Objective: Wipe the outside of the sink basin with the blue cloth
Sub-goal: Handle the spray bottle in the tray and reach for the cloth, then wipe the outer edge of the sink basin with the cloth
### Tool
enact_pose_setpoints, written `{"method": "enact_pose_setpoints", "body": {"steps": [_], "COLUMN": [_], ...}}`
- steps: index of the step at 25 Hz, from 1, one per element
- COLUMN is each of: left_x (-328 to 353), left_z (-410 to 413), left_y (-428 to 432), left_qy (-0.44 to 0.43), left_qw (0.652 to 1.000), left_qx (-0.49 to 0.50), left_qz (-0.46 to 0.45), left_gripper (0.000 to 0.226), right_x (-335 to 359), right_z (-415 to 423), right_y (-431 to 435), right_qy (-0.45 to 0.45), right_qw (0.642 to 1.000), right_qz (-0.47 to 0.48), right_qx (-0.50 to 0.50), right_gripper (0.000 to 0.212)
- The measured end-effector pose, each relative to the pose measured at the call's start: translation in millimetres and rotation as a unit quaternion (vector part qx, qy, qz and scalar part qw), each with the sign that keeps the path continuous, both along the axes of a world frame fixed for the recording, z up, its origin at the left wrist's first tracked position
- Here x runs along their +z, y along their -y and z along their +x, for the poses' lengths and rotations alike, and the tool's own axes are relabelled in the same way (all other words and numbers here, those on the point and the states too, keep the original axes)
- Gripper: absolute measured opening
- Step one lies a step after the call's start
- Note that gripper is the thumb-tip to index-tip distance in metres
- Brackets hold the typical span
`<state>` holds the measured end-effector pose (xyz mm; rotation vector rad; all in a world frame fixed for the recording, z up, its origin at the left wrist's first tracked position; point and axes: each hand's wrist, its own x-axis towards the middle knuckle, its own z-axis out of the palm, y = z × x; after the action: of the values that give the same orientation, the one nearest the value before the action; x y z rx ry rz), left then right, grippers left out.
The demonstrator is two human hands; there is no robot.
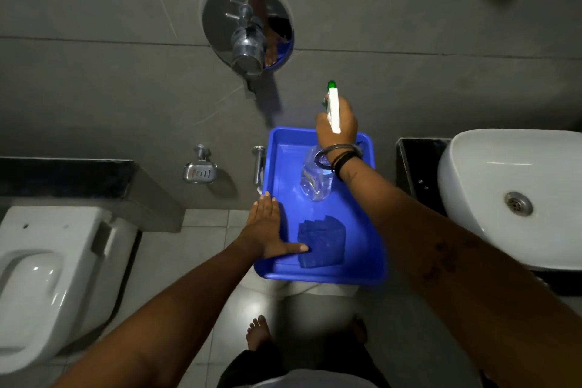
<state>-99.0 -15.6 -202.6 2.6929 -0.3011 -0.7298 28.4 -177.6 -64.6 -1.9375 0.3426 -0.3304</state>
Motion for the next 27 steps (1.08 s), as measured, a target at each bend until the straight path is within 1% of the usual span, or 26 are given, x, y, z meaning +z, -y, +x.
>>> {"method": "enact_pose_setpoints", "body": {"steps": [2,3,4,5,6,7,8,9,10,11,13,16,17,19,20,21,22,23,24,25,26,27], "left_x": [-4.4,-5.9,-7.2,-8.6,-11.0,-14.1,-17.4,-21.5,-26.4,-30.0,-35.8,-39.3,-35.7,-28.7,-24.2,-18.3,-13.5,-9.0,-3.3,2.3,6.0,9.1], "left_z": [-1.2,-3.3,-5.1,-7.2,-8.8,-10.0,-10.0,-9.2,-9.2,-9.8,-9.5,-10.1,-9.1,-4.9,-2.0,0.3,1.7,0.4,-1.9,-4.0,-5.0,-8.5], "left_y": [10.8,14.8,21.3,29.4,36.4,43.0,48.3,52.4,57.0,60.2,66.5,72.1,72.8,70.7,70.3,71.0,72.3,74.8,79.6,85.6,89.3,95.9], "left_qy": [0.052,0.069,0.064,0.041,0.009,-0.025,-0.06,-0.09,-0.114,-0.133,-0.166,-0.222,-0.248,-0.277,-0.286,-0.304,-0.334,-0.374,-0.414,-0.447,-0.473,-0.496], "left_qw": [0.998,0.997,0.995,0.993,0.985,0.97,0.95,0.933,0.92,0.907,0.869,0.805,0.782,0.748,0.741,0.734,0.718,0.686,0.652,0.629,0.614,0.606], "left_qx": [-0.002,-0.008,0.003,0.041,0.104,0.173,0.235,0.281,0.314,0.343,0.406,0.462,0.474,0.487,0.473,0.444,0.411,0.384,0.363,0.343,0.319,0.291], "left_qz": [-0.03,-0.047,-0.072,-0.106,-0.141,-0.171,-0.195,-0.206,-0.207,-0.206,-0.23,-0.299,-0.319,-0.356,-0.382,-0.414,-0.451,-0.492,-0.521,-0.536,-0.546,-0.55], "left_gripper": [0.125,0.116,0.109,0.103,0.095,0.084,0.068,0.053,0.045,0.04,0.035,0.024,0.018,0.021,0.025,0.028,0.03,0.03,0.031,0.033,0.036,0.037], "right_x": [-6.3,-12.4,-20.3,-31.9,-47.1,-65.8,-86.1,-106.3,-125.3,-139.5,-156.7,-160.3,-157.8,-151.6,-146.3,-138.4,-131.6,-124.1,-116.6,-108.9,-101.6,-95.8], "right_z": [3.8,1.2,-6.5,-18.3,-33.0,-50.8,-70.1,-89.1,-106.1,-120.2,-135.6,-136.2,-134.0,-134.4,-137.1,-140.7,-143.0,-146.0,-150.5,-156.9,-161.3,-169.4], "right_y": [3.0,4.6,9.3,16.7,23.2,30.3,37.0,43.7,50.7,54.1,56.8,63.1,66.4,74.6,79.5,83.5,86.6,89.2,94.3,99.2,103.2,110.4], "right_qy": [-0.001,-0.008,-0.026,-0.049,-0.077,-0.119,-0.184,-0.262,-0.34,-0.397,-0.442,-0.48,-0.487,-0.459,-0.438,-0.422,-0.409,-0.4,-0.386,-0.373,-0.361,-0.349], "right_qw": [1.0,0.999,0.998,0.997,0.996,0.992,0.981,0.961,0.934,0.912,0.893,0.873,0.869,0.876,0.877,0.87,0.861,0.858,0.864,0.874,0.882,0.888], "right_qz": [0.003,0.016,0.028,0.035,0.028,0.003,-0.036,-0.076,-0.095,-0.083,-0.028,0.006,0.035,0.136,0.195,0.251,0.298,0.319,0.321,0.311,0.302,0.297], "right_qx": [0.019,0.039,0.047,0.047,0.045,0.044,0.045,0.051,0.058,0.065,0.078,0.086,0.083,0.056,0.044,0.042,0.044,0.041,0.036,0.031,0.033,0.035], "right_gripper": [0.033,0.041,0.056,0.072,0.082,0.087,0.087,0.085,0.082,0.076,0.066,0.063,0.064,0.059,0.049,0.035,0.022,0.014,0.012,0.013,0.014,0.013]}}
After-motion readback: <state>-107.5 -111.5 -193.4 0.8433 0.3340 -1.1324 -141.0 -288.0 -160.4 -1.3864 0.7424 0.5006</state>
